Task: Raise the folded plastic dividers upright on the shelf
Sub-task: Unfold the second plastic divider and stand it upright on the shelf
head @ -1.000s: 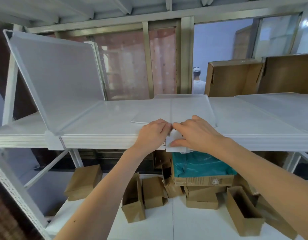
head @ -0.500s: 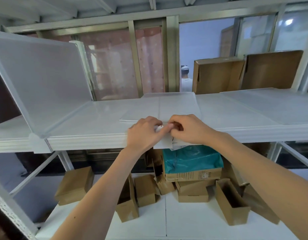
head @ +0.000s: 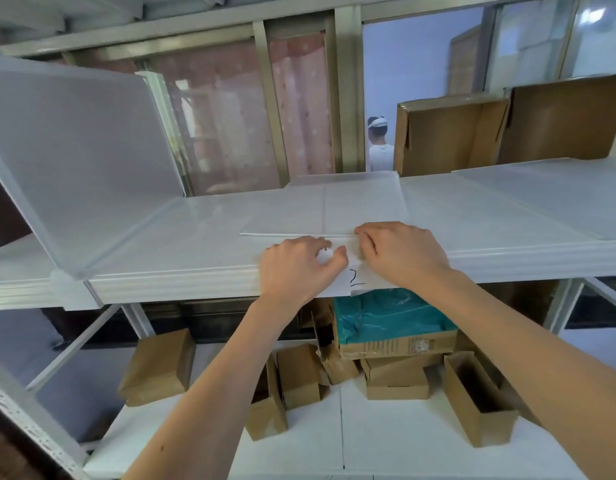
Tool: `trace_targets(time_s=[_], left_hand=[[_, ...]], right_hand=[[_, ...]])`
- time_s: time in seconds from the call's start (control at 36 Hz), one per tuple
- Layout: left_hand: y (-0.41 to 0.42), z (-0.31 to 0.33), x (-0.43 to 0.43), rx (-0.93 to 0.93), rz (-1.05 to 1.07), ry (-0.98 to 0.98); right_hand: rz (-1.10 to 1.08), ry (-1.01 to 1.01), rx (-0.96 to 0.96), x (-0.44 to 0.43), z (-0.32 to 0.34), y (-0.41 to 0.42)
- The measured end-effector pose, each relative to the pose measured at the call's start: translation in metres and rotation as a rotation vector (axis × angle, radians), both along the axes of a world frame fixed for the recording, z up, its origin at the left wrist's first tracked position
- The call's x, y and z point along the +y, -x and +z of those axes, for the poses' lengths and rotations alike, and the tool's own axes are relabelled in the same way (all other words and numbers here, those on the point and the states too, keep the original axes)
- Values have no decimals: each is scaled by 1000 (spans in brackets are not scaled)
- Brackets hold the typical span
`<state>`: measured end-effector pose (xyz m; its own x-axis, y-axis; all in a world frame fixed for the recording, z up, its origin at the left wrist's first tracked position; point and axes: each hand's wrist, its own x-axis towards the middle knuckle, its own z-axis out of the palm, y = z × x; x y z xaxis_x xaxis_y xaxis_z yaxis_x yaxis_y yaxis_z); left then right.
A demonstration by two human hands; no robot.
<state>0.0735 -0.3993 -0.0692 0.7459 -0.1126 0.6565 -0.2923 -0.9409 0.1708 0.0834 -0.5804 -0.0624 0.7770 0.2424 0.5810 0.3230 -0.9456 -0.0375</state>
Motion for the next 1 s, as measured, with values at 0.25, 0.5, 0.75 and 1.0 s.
trace_targets(time_s=[0.25, 0.5, 0.75, 1.0], left_hand=[[-2, -3, 1, -10, 19, 8], [-4, -2, 3, 16, -28, 64], [-6, -3, 2, 1, -26, 50], [-4, -4, 7, 5, -52, -12]], right_hand=[[-11, -14, -1, 1, -2, 0], [-13, -2, 3, 1, 0, 4], [-21, 4, 18, 0, 1, 3], [-38, 49, 112, 0, 4, 0]])
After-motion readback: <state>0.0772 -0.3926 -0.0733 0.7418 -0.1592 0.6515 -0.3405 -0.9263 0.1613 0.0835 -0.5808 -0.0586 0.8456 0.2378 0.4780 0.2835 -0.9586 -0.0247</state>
